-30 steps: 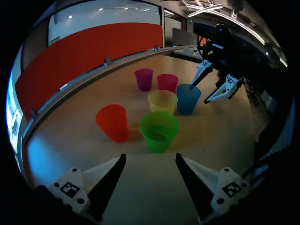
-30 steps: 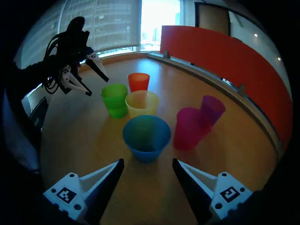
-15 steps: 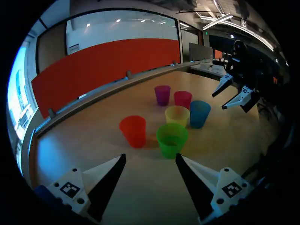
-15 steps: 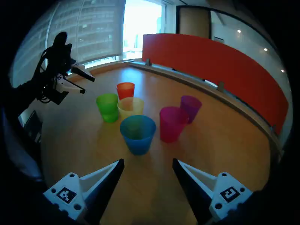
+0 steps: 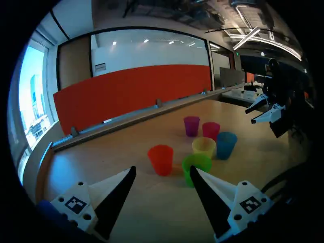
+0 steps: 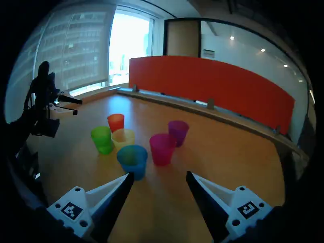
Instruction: Pour water
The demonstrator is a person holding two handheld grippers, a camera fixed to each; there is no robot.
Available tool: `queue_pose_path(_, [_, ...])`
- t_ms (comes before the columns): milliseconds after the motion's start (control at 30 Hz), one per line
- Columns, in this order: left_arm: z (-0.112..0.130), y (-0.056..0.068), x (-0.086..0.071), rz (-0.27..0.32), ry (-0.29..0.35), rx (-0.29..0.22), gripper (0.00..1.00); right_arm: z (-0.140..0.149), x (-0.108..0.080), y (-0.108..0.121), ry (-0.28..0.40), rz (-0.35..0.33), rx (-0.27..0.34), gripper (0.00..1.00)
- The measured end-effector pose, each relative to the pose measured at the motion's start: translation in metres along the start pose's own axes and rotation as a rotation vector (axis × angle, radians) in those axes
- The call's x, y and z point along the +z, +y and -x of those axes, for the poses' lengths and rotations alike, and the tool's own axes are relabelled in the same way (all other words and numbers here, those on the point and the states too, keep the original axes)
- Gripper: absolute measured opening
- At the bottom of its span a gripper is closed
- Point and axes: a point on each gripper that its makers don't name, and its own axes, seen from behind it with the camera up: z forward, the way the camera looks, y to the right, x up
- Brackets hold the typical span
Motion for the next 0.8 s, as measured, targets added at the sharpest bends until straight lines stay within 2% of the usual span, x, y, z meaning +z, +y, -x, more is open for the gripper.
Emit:
queue_pose_path(200, [-0.017,-0.020,-0.014,-0.110,0.082,-0.029,0.99,-0.033,-0.008,0.015,0.113,0.107,0.007,1.00])
queue_pose_path(333, [-0.026,-0.027,-0.023,-0.167,0.144,-0.065,0.99,-0.046,-0.012,0.022,0.181,0.169,0.017,1.00])
queue_pose_path(500, [-0.032,-0.034,-0.030,-0.211,0.198,-0.126,0.99,-0.052,-0.016,0.032,0.232,0.241,0.035,1.00])
queue_pose_path(800, [-0.041,-0.053,-0.040,-0.311,0.271,-0.161,0.98,-0.067,-0.025,0.059,0.318,0.377,0.066,1.00])
